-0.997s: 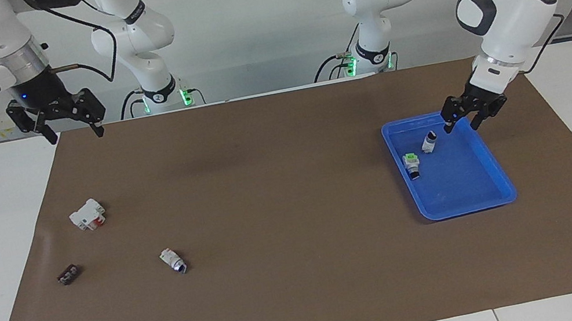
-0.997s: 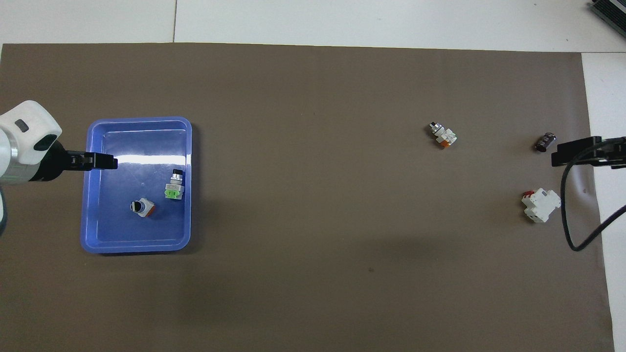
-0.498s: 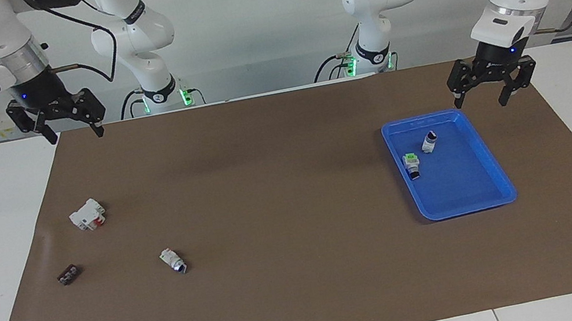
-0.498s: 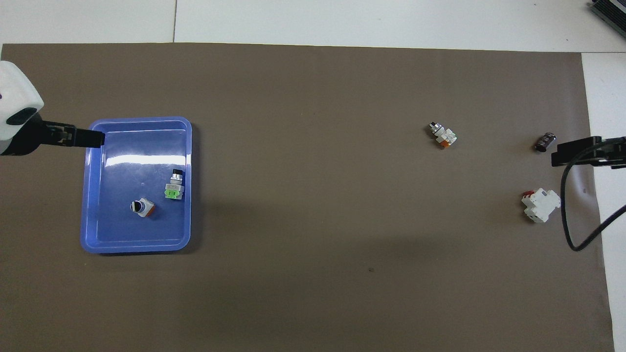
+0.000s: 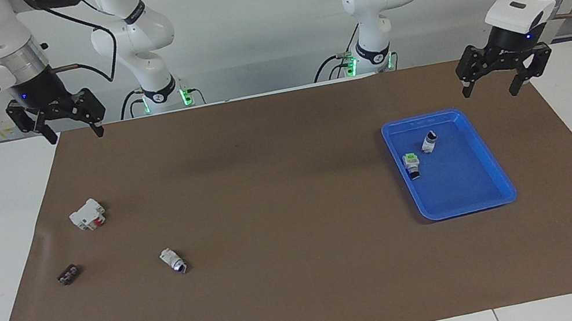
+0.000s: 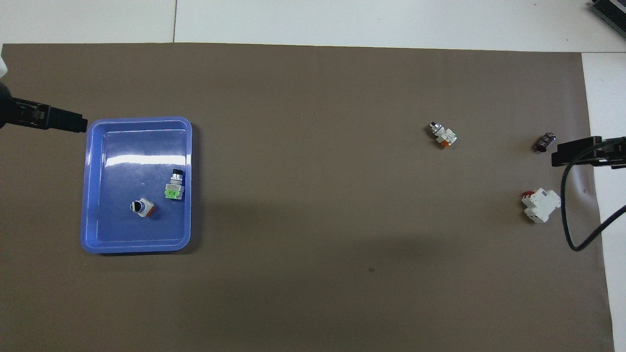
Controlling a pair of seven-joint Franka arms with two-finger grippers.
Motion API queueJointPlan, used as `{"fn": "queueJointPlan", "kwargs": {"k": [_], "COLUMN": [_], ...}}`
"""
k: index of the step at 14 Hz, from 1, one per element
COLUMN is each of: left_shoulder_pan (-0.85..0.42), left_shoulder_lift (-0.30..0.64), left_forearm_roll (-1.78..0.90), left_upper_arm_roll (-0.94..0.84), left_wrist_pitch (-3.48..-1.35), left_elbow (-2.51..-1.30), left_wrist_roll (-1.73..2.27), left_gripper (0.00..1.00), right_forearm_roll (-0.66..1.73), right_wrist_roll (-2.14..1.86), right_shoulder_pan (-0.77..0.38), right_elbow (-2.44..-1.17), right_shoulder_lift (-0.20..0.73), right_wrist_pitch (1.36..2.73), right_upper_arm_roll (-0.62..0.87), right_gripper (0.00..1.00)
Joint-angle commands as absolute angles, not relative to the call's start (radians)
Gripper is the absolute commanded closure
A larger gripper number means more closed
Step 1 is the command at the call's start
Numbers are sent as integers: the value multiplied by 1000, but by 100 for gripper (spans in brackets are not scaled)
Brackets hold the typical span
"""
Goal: Turn and place switch with both arms
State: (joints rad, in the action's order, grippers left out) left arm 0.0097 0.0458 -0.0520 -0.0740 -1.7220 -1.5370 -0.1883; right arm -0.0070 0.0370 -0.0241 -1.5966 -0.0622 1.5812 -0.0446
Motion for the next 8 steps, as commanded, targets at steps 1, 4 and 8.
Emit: {"fn": "queueJointPlan", "kwargs": {"k": [1, 4, 8], "left_shoulder_pan": [-17, -34, -69], "left_shoulder_lift": [46, 14, -14], "left_forearm_roll": [-43, -38, -31], "left_upper_arm_roll": [-69, -64, -54], "left_wrist_pitch": [-1661, -1657, -1552], "left_elbow": [-1503, -1532, -1525], "left_wrist_roll": [-198, -190, -172], "left_gripper": [0, 0, 0], "right_forearm_roll": [-21, -21, -21], "right_wrist_roll": [58, 58, 58], "right_shoulder_pan": [-26, -26, -26], "right_elbow": [-1621, -1621, -1621], "right_shoulder_lift": [-84, -84, -84], "right_wrist_pitch": [1595, 1595, 1595], "right_upper_arm_roll": [-41, -41, -41], "right_gripper": [0, 0, 0]}}
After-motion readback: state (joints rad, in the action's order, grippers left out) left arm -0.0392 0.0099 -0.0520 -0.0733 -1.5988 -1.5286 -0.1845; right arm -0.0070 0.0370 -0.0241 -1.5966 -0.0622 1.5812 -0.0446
